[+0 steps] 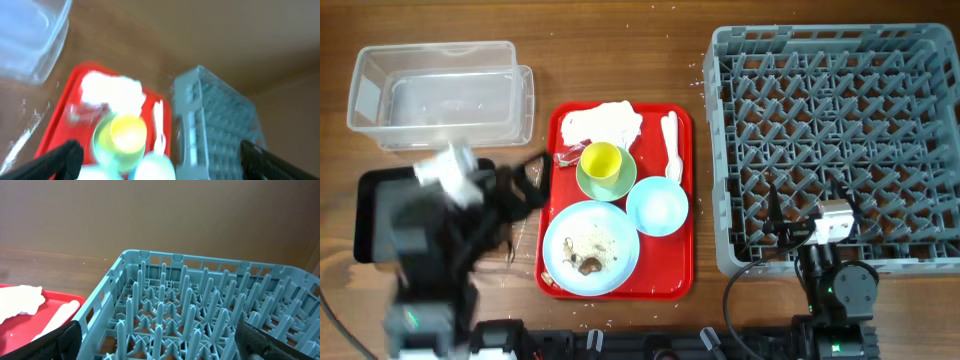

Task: Sort waste into correct bins and load items into the dishwasher rack
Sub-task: 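Reach the left gripper to the white tissue on the red tray, then grasp the tissue with the left gripper and drop it into the clear bin, then grasp the red candy wrapper on the tray with the left gripper, then carry the wrapper left and release it into the clear bin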

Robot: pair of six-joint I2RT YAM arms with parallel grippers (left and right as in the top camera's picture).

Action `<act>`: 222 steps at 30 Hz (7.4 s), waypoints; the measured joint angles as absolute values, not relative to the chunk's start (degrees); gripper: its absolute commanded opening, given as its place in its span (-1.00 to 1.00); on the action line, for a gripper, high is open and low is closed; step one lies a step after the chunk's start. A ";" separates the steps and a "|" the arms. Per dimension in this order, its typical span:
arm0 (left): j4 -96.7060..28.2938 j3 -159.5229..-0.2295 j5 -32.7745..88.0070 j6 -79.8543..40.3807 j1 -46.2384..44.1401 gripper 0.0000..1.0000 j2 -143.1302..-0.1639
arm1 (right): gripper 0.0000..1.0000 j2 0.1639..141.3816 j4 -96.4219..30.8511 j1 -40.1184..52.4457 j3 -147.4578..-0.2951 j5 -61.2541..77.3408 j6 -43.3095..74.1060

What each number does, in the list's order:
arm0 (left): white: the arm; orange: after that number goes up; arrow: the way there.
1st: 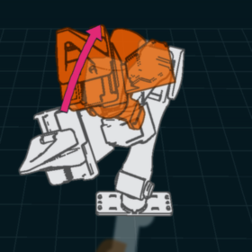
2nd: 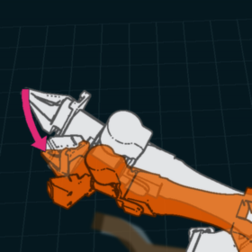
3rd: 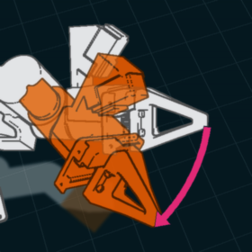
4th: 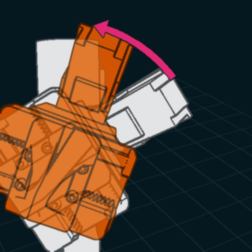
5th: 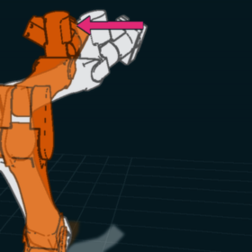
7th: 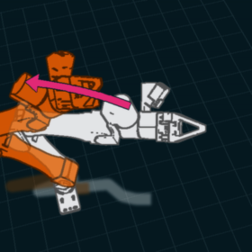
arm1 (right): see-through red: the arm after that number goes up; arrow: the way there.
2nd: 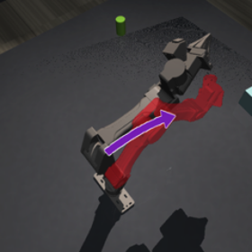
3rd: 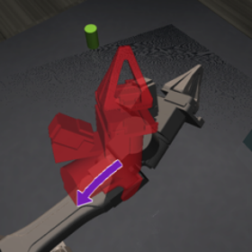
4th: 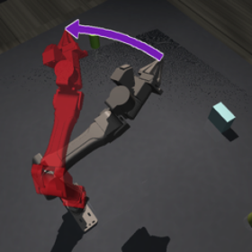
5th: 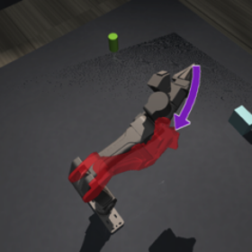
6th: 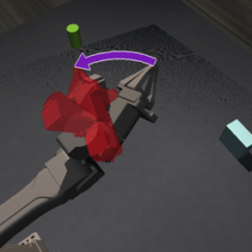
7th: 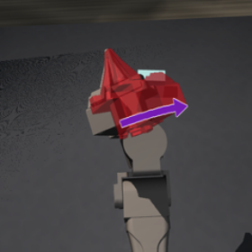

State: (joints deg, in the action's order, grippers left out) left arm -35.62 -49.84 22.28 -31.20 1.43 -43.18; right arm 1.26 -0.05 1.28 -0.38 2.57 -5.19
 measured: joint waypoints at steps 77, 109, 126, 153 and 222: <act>-50.89 -98.00 -3.55 -33.74 -16.95 -0.92 -128.60 | 1.00 1.28 -0.01 1.28 -0.38 2.55 -5.19; -49.15 -97.91 -6.63 -33.76 -1.74 -0.92 -101.12 | 0.99 1.28 -0.01 1.28 -0.38 2.57 -5.19; -48.36 -97.89 -7.01 -46.65 16.36 0.47 -107.83 | 0.99 1.30 -0.01 1.28 -0.38 2.55 -5.19; -63.33 -97.89 1.13 -10.59 -12.03 0.28 -108.09 | 0.99 1.32 -0.01 1.28 -0.38 2.57 -5.19; -50.46 -105.06 -7.66 -43.86 14.26 0.70 -112.86 | 0.99 1.45 -0.01 1.28 -0.38 2.57 -5.19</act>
State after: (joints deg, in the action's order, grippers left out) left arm -50.46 -105.06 -7.66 -43.86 14.26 -112.86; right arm 1.45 -0.01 1.28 -0.38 2.57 -5.19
